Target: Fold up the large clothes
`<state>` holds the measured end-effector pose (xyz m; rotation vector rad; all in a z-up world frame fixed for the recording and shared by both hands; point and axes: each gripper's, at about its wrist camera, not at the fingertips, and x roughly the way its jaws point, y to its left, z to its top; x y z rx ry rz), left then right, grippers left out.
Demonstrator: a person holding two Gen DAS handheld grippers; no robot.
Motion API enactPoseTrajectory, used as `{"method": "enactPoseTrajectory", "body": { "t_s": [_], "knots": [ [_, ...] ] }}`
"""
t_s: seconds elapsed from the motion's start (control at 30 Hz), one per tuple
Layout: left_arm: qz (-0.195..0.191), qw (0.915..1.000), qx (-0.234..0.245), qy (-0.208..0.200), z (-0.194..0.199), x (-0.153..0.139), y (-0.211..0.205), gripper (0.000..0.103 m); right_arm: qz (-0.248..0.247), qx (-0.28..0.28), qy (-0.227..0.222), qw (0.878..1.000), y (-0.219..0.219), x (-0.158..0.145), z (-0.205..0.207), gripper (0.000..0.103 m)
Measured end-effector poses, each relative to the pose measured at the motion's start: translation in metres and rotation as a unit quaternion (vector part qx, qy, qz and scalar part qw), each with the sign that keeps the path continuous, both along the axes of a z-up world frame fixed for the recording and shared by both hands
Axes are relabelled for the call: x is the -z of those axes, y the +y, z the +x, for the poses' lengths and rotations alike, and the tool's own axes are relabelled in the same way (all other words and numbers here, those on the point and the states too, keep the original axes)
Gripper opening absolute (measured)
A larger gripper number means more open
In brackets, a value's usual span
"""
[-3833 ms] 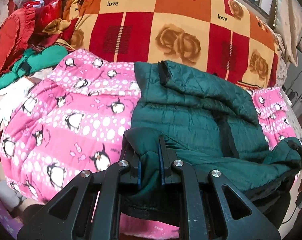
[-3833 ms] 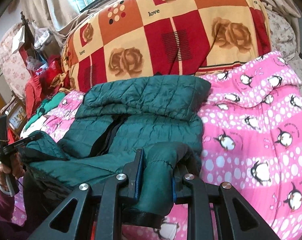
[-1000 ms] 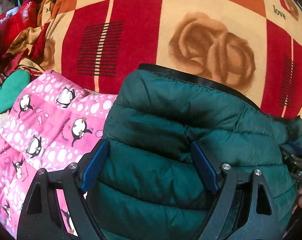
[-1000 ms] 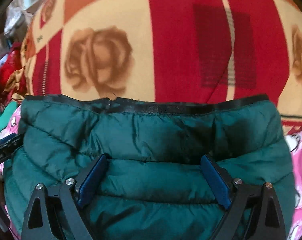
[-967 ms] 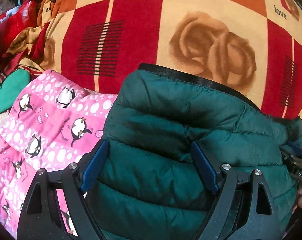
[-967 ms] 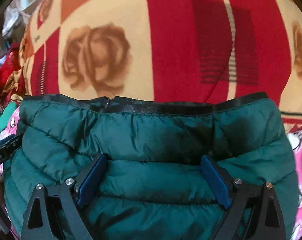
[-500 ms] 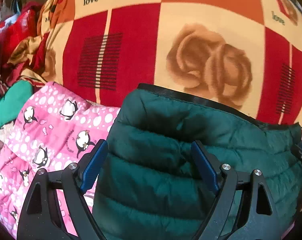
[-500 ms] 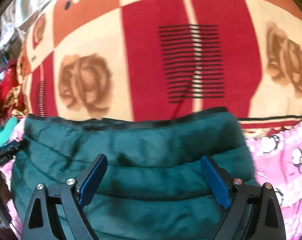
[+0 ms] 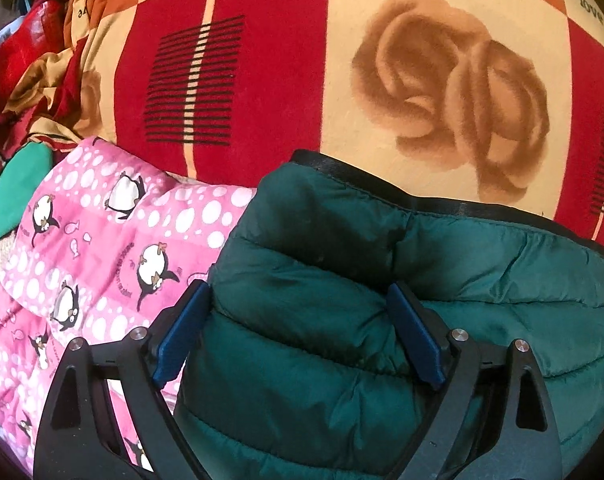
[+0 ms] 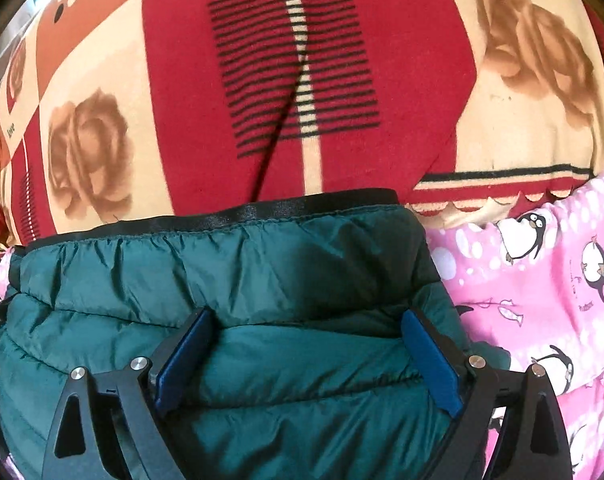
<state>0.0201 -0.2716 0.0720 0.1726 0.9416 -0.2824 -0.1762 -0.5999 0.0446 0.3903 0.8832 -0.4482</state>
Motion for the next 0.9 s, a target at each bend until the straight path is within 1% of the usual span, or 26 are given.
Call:
{"method": "enactPoseTrajectory", "body": {
  "t_s": [0.07, 0.17, 0.23, 0.33, 0.4, 0.47, 0.53, 0.6, 0.67, 0.8, 0.9],
  "knots": [
    [-0.004, 1.0, -0.001, 0.001, 0.0, 0.0, 0.002, 0.091, 0.0, 0.0, -0.006, 1.0, 0.008, -0.01, 0.002, 0.093],
    [-0.009, 0.9999, -0.003, 0.003, 0.001, 0.001, 0.003, 0.091, 0.006, -0.004, -0.039, 0.999, 0.018, -0.029, -0.018, 0.093],
    [-0.012, 0.9999, -0.004, 0.001, 0.001, 0.002, 0.004, 0.091, 0.01, -0.007, -0.047, 0.999, 0.025, -0.033, -0.034, 0.093],
    [-0.015, 0.9999, -0.006, -0.002, 0.0, 0.003, 0.005, 0.092, 0.004, -0.002, -0.04, 0.999, 0.033, -0.023, -0.048, 0.093],
    [-0.018, 0.9998, -0.008, -0.003, 0.0, 0.003, 0.006, 0.092, 0.012, 0.001, -0.029, 1.0, 0.03, -0.007, -0.054, 0.093],
    [-0.018, 0.9998, -0.009, -0.005, -0.004, 0.001, 0.007, 0.092, 0.027, 0.008, -0.034, 0.999, 0.026, 0.006, -0.055, 0.094],
    [-0.015, 0.9998, -0.009, -0.005, -0.01, -0.004, 0.01, 0.092, 0.032, 0.01, -0.034, 0.999, 0.022, 0.005, -0.06, 0.093],
    [-0.028, 0.9995, -0.008, -0.006, -0.019, -0.013, 0.018, 0.092, 0.03, 0.009, -0.034, 0.999, 0.023, -0.003, -0.063, 0.093],
    [-0.04, 0.9992, -0.001, -0.009, -0.029, -0.02, 0.025, 0.092, 0.033, 0.016, -0.048, 0.998, 0.024, -0.015, -0.071, 0.093],
    [-0.037, 0.9987, 0.017, -0.032, -0.058, -0.03, 0.038, 0.092, 0.041, 0.022, -0.083, 0.995, 0.031, -0.036, -0.098, 0.093],
    [-0.041, 0.9982, 0.022, -0.037, -0.074, -0.033, 0.045, 0.092, 0.033, 0.004, -0.081, 0.996, 0.047, -0.043, -0.11, 0.093]
  ]
}}
